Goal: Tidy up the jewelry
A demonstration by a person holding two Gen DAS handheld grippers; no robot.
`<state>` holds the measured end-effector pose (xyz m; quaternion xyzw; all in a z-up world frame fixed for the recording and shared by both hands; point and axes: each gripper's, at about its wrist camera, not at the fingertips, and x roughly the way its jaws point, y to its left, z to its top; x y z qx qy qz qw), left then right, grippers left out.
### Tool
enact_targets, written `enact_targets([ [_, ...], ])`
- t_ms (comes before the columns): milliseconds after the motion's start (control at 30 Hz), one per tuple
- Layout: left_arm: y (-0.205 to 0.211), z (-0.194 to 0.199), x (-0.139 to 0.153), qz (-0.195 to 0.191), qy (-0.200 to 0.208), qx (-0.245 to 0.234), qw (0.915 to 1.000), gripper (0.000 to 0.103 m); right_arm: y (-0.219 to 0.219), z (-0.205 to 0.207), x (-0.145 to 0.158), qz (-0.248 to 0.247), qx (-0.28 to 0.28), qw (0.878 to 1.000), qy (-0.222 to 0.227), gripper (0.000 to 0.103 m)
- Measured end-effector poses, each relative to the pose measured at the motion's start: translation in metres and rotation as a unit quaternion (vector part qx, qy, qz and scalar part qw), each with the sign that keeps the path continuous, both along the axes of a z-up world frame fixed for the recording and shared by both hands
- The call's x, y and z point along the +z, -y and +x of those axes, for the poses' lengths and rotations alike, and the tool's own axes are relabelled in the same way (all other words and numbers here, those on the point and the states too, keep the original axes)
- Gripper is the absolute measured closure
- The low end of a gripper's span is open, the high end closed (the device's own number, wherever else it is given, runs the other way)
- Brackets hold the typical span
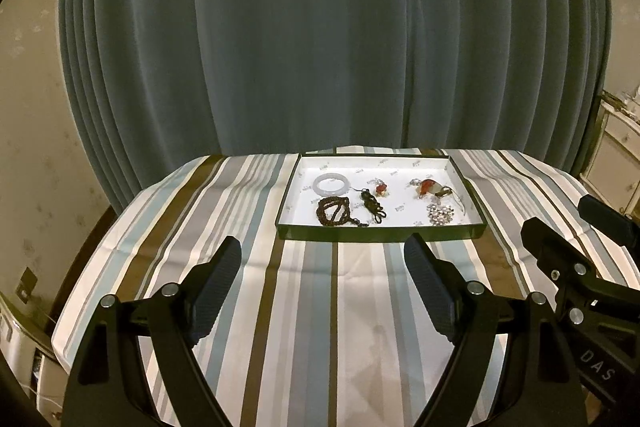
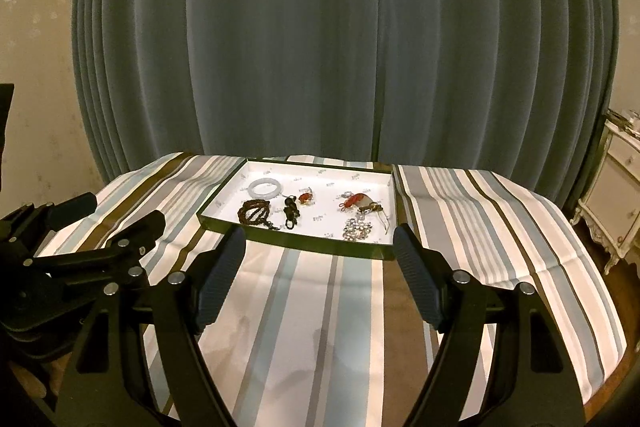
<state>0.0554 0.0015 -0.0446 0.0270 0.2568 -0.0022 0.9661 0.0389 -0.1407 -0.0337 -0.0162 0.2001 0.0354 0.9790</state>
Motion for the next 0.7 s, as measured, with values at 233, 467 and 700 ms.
enact_targets([
  [233,-0.002,-0.0024,0.001,-0.001,0.001,0.003,1.0,0.021,-0.0017,-0.0003,0.0006,-0.002,0.001,1.0,0.001,0.027],
  [467,-0.0029,-0.0033,0.0008,-0.002,0.001,0.003,1.0,0.021,-0.0033,-0.0018,0.0011,-0.003,0.001,1.0,0.001,0.027],
  [700,-0.0034,-0.0044,0.0013,-0.003,0.001,0.004,1.0,0.021,-0.0034,-0.0011,0.0012,-0.002,0.002,1.0,0.002,0.027],
])
